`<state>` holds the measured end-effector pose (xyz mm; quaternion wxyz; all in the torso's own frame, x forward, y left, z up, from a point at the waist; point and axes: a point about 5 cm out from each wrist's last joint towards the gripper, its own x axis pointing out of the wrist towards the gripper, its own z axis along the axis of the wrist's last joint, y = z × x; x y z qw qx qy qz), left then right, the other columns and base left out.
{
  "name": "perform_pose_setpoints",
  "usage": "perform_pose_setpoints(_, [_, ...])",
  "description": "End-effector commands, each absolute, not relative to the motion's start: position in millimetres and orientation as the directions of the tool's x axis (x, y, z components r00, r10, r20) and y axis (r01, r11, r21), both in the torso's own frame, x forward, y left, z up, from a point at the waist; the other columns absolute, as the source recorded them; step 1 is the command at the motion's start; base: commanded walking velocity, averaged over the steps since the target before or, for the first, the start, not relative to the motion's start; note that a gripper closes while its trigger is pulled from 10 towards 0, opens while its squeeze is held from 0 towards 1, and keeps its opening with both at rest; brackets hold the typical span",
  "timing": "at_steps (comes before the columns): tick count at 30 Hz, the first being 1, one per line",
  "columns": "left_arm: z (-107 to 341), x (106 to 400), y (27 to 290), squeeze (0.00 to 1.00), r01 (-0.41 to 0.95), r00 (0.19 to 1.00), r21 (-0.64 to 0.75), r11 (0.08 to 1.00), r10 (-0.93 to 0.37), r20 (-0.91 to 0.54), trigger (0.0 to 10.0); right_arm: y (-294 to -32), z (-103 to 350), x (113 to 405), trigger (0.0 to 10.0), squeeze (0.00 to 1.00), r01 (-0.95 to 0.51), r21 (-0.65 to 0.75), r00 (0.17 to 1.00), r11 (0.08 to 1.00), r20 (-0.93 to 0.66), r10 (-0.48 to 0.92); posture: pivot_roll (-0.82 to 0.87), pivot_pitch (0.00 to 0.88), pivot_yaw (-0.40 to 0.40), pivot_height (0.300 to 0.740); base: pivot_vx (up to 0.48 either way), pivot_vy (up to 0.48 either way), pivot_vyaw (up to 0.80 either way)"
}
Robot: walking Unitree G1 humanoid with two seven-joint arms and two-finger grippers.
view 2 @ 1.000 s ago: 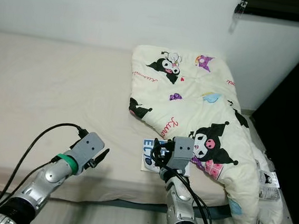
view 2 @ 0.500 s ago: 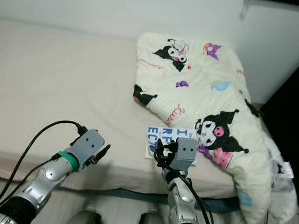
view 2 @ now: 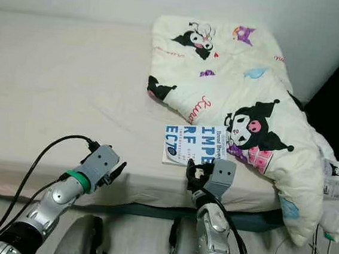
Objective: Clean up the room
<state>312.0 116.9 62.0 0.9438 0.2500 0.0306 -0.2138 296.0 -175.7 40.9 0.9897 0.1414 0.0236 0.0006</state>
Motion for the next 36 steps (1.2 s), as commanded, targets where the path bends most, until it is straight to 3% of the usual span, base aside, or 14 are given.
perform_pose_setpoints(1, [62,311,119,0.0,0.42,0.906,0.452,0.787,-0.387,-0.17,10.0,-181,40,296,10.0,0.0,0.059,0.354,0.998,0.934,-0.057,-0.041,-0.02,0.101,0.075,0.598,0.0,0.0,0.0])
perform_pose_setpoints(6, [63,311,119,0.0,0.421,0.906,0.454,0.785,-0.389,-0.168,10.0,-190,40,297,10.0,0.0,0.122,0.463,0.992,0.878,-0.074,-0.099,-0.02,0.106,0.075,0.598,0.0,0.0,0.0])
perform_pose_setpoints(11, [67,314,120,0.0,0.416,0.908,0.458,0.786,-0.388,-0.158,10.0,-208,30,291,10.0,0.0,0.254,0.648,0.966,0.718,-0.141,-0.215,-0.01,0.115,0.076,0.598,0.0,0.0,0.0])
perform_pose_setpoints(13, [67,314,120,0.0,0.416,0.908,0.458,0.786,-0.388,-0.158,10.0,-208,30,291,10.0,0.0,0.254,0.648,0.966,0.718,-0.141,-0.215,-0.01,0.115,0.076,0.598,0.0,0.0,0.0])
perform_pose_setpoints(14, [68,314,120,0.0,0.415,0.908,0.46,0.785,-0.388,-0.156,10.0,-216,27,290,10.0,0.95,0.283,0.716,0.957,0.639,-0.162,-0.242,-0.01,0.124,0.079,0.598,0.0,0.0,0.0])
perform_pose_setpoints(15, [68,314,120,0.0,0.415,0.908,0.46,0.785,-0.388,-0.156,10.0,-216,27,290,10.0,0.95,0.283,0.716,0.957,0.639,-0.162,-0.242,-0.01,0.124,0.079,0.598,0.0,0.0,0.0])
perform_pose_setpoints(16, [69,314,120,0.0,0.415,0.908,0.462,0.784,-0.389,-0.155,10.0,-223,24,288,10.0,1.0,0.305,0.764,0.947,0.569,-0.183,-0.263,0.0,0.13,0.08,0.598,0.0,0.0,0.0])
perform_pose_setpoints(20, [70,313,122,0.0,0.414,0.908,0.467,0.782,-0.388,-0.155,10.0,-236,20,286,10.0,1.0,0.33,0.808,0.935,0.488,-0.208,-0.287,0.02,0.144,0.093,0.598,0.0,0.0,0.0])
perform_pose_setpoints(26, [71,313,123,0.0,0.413,0.909,0.468,0.781,-0.387,-0.155,10.0,-238,21,287,10.0,1.0,0.323,0.818,0.937,0.476,-0.206,-0.282,0.02,0.147,0.094,0.598,0.0,0.0,0.0])
perform_pose_setpoints(27, [72,312,126,0.0,0.413,0.909,0.473,0.778,-0.387,-0.158,10.0,-239,23,291,10.0,0.6,0.295,0.831,0.948,0.471,-0.193,-0.253,0.04,0.169,0.104,0.598,0.0,0.0,0.0])
perform_pose_setpoints(29, [72,312,126,0.0,0.413,0.909,0.473,0.778,-0.387,-0.158,10.0,-239,23,291,10.0,0.6,0.295,0.831,0.948,0.471,-0.193,-0.253,0.04,0.169,0.104,0.598,0.0,0.0,0.0])
perform_pose_setpoints(30, [72,311,128,0.0,0.413,0.909,0.476,0.776,-0.385,-0.159,10.0,-239,26,294,10.0,0.0,0.275,0.84,0.955,0.468,-0.183,-0.231,0.04,0.174,0.106,0.598,0.0,0.0,0.0])
perform_pose_setpoints(34, [74,309,136,0.0,0.403,0.914,0.484,0.777,-0.372,-0.164,10.0,-238,35,301,10.0,0.0,0.219,0.789,0.974,0.574,-0.144,-0.174,0.06,0.189,0.109,0.598,0.0,0.0,0.0])
perform_pose_setpoints(36, [74,309,136,0.0,0.403,0.914,0.484,0.777,-0.372,-0.164,10.0,-238,35,301,10.0,0.0,0.219,0.789,0.974,0.574,-0.144,-0.174,0.06,0.189,0.109,0.598,0.0,0.0,0.0])
